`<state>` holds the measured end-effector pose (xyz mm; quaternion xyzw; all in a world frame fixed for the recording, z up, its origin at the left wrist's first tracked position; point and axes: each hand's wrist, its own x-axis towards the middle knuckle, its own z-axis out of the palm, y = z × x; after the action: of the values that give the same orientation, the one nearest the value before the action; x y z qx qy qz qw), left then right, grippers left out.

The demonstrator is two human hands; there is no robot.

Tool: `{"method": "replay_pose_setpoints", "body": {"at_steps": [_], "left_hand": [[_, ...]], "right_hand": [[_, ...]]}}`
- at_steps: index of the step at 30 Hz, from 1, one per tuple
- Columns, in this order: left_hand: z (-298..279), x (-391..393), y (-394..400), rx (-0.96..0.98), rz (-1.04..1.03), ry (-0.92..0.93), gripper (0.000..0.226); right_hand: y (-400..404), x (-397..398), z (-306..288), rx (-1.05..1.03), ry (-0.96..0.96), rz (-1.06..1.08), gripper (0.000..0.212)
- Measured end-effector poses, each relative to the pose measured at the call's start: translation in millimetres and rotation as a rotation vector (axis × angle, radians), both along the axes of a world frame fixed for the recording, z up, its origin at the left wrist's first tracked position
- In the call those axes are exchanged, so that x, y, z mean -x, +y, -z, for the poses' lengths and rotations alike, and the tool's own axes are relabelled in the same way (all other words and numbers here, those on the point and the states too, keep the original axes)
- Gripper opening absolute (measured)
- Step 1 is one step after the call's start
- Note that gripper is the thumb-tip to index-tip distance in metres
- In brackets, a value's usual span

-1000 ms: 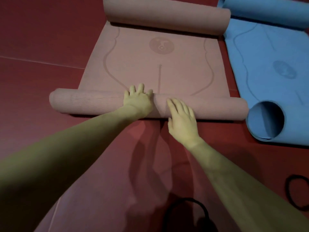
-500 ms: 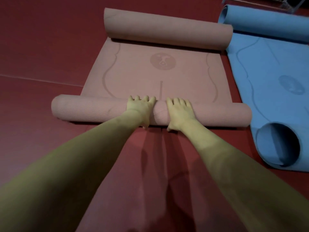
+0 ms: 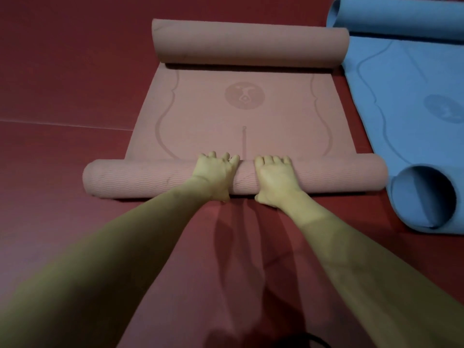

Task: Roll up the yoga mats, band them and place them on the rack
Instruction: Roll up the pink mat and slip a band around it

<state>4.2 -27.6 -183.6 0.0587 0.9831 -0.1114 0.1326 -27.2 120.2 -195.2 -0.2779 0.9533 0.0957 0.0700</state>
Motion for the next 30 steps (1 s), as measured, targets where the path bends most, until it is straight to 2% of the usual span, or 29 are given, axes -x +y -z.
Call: {"method": "replay_pose_setpoints", "body": {"at_steps": [13,19,23,27,30], "left_hand": [[-3.0,-111.6,16.9,-0.030,0.046,-0.084,0.085],[0.0,-146.5,11.8,-0.160,0.104,-0.129,0.084],[-1.3,-155.9,2.7,-0.301,0.134,-0.203,0.089],[1.0,-145.6,-7.9,-0.369,0.243,-0.159,0.091],[-1.4,-130.1,-15.6,-0.410,0.183,-0.211,0.099]], "right_hand": [[25.2,-110.7,-8.4,0.002,-0.039,-0.053,0.070],[35.2,-142.0,-18.1,-0.010,-0.095,-0.130,0.075],[35.9,-146.7,-24.8,-0.011,-0.189,-0.147,0.072],[36.9,-140.6,-25.2,0.050,-0.267,-0.090,0.076],[47.3,-146.7,-16.6,0.168,-0.146,-0.119,0.079]]}}
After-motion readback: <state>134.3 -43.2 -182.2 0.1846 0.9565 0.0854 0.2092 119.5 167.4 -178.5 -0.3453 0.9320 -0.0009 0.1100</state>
